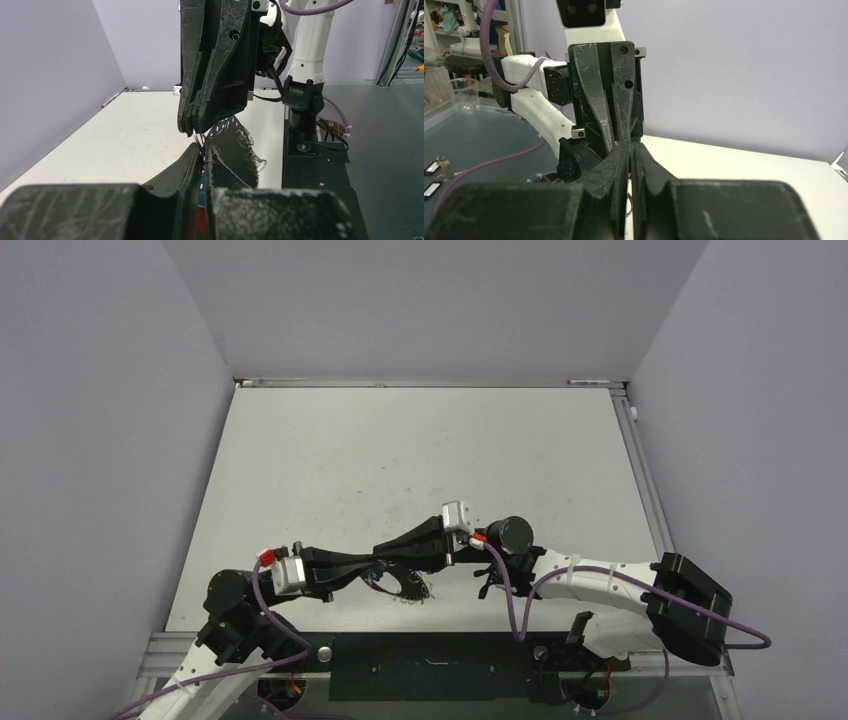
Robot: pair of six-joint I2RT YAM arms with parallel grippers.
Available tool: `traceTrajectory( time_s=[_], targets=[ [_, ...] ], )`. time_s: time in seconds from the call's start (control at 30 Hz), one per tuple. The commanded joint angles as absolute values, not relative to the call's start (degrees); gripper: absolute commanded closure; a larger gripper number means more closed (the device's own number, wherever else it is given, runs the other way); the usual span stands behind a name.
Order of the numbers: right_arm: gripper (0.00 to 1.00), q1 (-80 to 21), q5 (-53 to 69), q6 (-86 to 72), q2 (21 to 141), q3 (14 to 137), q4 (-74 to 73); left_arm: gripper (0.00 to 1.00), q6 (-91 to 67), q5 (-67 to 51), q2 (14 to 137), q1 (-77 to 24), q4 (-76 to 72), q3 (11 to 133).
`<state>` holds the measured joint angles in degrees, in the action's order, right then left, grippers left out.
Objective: Put the keys on the keyring
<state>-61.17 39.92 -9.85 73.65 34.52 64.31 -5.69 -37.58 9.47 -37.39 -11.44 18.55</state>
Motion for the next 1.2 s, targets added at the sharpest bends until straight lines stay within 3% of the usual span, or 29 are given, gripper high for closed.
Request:
traceTrajectory(
  time_s=[0.0, 0.03, 0.2, 0.37, 0.7, 1.0, 1.17],
  targets=[
    [0.95, -61.5, 41.6, -3.7, 71.1, 39.2, 54.2, 1.00, -5.7, -37.1, 9.7, -37.3, -11.7, 20.1],
    [0.94, -61.6, 41.4, -2.0, 70.4, 40.2, 50.0, 1.00, -5.7, -37.1, 9.7, -37.3, -11.6, 20.0],
    [0.72, -60.6, 39.2, 5.7, 66.9, 44.6, 33.5, 1.00, -5.7, -37.0, 9.8, -37.2, -11.4, 20.2],
    [0.64, -58.6, 40.6, 10.0, 65.2, 48.0, 24.0, 1.00, -5.7, -37.3, 10.1, -37.3, -11.3, 20.2],
    [0.63, -56.7, 50.6, 23.3, 68.2, 60.2, -3.9, 1.00, -6.6, -39.1, 11.9, -37.3, -11.8, 20.2],
    [0.61, -56.7, 55.6, 26.0, 73.5, 67.2, -14.6, 1.00, -6.8, -39.3, 12.7, -37.4, -12.0, 20.1],
    [0.71, -56.8, 55.9, 25.6, 75.5, 68.2, -14.0, 1.00, -6.6, -39.2, 13.0, -37.4, -11.9, 20.1]
  ],
)
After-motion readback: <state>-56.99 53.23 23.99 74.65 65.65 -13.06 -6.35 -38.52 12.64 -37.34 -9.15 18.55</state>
